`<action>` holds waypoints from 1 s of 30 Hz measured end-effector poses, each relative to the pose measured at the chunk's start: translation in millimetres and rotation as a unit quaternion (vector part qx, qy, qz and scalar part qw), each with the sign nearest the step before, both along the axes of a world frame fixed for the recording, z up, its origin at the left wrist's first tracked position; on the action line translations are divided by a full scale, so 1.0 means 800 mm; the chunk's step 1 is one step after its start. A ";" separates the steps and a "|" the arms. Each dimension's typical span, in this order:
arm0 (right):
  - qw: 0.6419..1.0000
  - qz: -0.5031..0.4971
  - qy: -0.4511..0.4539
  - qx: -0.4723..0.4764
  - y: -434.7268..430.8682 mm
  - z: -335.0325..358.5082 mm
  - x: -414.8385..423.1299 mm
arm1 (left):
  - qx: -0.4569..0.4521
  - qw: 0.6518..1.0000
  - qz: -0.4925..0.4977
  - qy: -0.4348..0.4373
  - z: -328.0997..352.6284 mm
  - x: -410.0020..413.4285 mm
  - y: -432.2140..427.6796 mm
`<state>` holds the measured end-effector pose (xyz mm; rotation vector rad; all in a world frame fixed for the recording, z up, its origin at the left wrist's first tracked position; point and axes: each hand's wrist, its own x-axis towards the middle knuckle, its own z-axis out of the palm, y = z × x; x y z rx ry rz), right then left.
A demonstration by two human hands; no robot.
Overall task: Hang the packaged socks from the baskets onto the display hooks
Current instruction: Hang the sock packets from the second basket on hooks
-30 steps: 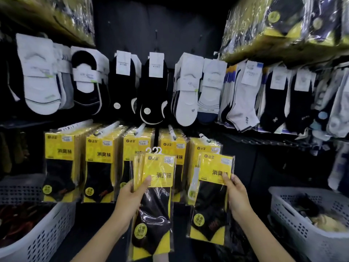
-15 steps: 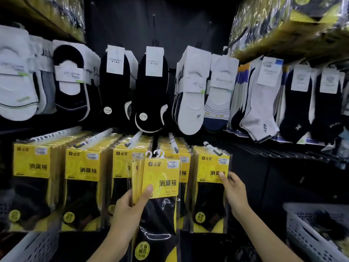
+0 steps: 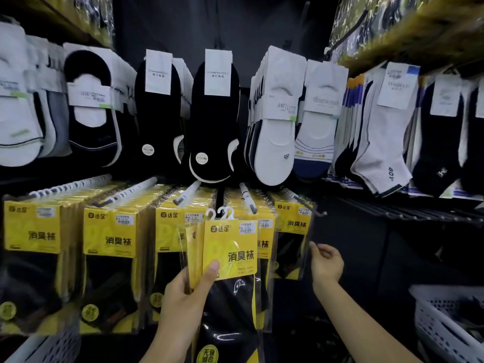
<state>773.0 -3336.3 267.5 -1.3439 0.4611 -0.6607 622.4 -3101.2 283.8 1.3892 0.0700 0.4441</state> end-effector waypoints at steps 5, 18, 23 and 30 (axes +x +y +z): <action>0.982 0.179 -0.031 -0.046 0.030 0.015 -0.106 | -0.022 1.000 -0.014 0.006 0.008 -0.020 -0.006; 0.941 0.331 -0.033 -0.065 0.066 0.072 -0.268 | -0.022 0.998 -0.045 0.021 0.037 -0.093 -0.041; 0.944 0.324 -0.019 -0.054 0.044 0.069 -0.272 | 0.040 0.998 -0.041 0.016 0.040 -0.097 -0.034; 0.979 0.202 -0.017 -0.022 -0.018 0.054 -0.252 | 0.062 0.997 0.036 -0.011 0.042 -0.083 -0.004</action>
